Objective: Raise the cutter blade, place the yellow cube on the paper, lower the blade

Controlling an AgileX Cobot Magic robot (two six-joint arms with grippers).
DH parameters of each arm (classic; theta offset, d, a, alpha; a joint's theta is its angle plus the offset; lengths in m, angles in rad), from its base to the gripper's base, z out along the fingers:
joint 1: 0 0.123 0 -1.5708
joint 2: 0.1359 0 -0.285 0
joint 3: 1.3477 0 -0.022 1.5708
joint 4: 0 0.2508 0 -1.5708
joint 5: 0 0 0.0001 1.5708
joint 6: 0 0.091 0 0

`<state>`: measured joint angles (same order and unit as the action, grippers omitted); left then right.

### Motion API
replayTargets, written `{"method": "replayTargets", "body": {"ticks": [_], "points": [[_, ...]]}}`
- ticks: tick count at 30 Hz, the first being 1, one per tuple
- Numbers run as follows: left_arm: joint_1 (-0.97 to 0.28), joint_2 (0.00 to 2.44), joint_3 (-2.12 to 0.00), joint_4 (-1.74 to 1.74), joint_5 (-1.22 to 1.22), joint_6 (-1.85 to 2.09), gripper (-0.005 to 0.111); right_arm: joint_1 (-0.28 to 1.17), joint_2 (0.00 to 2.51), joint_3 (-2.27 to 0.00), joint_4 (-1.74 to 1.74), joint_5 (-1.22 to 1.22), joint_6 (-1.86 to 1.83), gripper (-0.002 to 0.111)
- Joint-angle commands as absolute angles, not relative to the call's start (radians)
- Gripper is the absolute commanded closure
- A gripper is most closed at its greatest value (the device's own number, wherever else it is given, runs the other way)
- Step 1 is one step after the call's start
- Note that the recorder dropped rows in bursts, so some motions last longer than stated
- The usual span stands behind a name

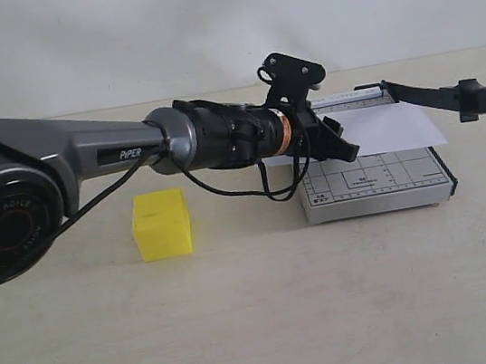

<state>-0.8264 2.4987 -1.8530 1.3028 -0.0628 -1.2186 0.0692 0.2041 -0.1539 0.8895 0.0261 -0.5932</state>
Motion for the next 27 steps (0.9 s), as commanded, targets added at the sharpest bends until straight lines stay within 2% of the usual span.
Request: {"method": "replayTargets", "body": {"ticks": [1, 27], "points": [[-0.846, 2.512, -1.859, 1.297, -0.066, -1.241, 0.056, 0.07, 0.201, -0.152, 0.884, 0.019, -0.601, 0.061], [-0.896, 2.491, -1.859, 1.289, 0.051, -1.293, 0.056, 0.07, 0.201, -0.152, 0.884, 0.019, -0.601, 0.061]]}}
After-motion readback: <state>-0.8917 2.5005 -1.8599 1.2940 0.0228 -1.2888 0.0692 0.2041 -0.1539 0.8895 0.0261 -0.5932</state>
